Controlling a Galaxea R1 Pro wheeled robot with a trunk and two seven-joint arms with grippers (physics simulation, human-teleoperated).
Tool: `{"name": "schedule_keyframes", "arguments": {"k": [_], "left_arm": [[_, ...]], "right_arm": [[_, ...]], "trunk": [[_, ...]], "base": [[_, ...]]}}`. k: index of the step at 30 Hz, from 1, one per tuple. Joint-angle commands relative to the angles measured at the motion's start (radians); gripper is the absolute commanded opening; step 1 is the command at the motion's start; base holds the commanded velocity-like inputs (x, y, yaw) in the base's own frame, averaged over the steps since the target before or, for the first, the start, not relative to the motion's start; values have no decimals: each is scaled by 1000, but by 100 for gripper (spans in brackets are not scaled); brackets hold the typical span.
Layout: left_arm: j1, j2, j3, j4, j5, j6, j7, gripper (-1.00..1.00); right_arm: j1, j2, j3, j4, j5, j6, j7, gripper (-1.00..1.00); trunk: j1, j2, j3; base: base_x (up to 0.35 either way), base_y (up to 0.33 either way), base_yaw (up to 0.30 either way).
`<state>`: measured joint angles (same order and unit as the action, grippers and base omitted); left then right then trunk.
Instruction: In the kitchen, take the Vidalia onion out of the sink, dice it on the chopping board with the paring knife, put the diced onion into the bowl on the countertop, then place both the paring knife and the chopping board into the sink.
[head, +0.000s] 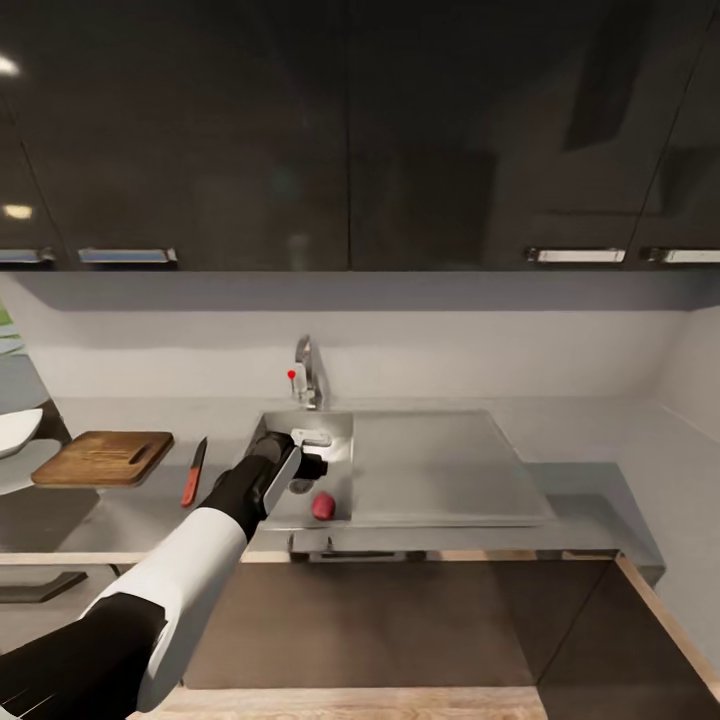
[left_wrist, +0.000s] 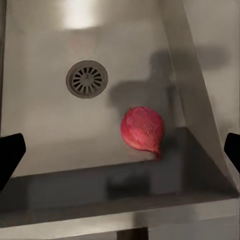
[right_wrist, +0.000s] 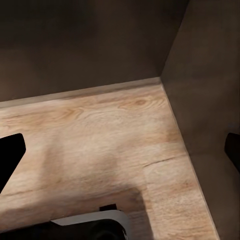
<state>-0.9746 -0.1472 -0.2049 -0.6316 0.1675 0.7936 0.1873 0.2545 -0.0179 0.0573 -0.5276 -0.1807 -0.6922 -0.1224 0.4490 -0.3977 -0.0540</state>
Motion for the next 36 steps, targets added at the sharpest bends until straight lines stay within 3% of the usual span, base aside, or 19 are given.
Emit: {"name": "schedule_keyframes", "arguments": {"k": [1, 22, 36], "left_arm": [[-1, 0, -4, 3, 10, 4, 8, 100], [-1, -1, -4, 88, 12, 12, 12, 100], [-1, -2, -4, 110, 12, 12, 11, 100]], "right_arm": [[0, 0, 6, -1, -6, -1, -5, 100], [0, 9, 7, 0, -7, -1, -5, 100], [1, 29, 10, 6, -4, -1, -9, 100]], "trunk": [[1, -2, -4], [1, -2, -37], [1, -2, -39]], "base": [[202, -121, 0], [24, -13, 0], [27, -4, 0]]}}
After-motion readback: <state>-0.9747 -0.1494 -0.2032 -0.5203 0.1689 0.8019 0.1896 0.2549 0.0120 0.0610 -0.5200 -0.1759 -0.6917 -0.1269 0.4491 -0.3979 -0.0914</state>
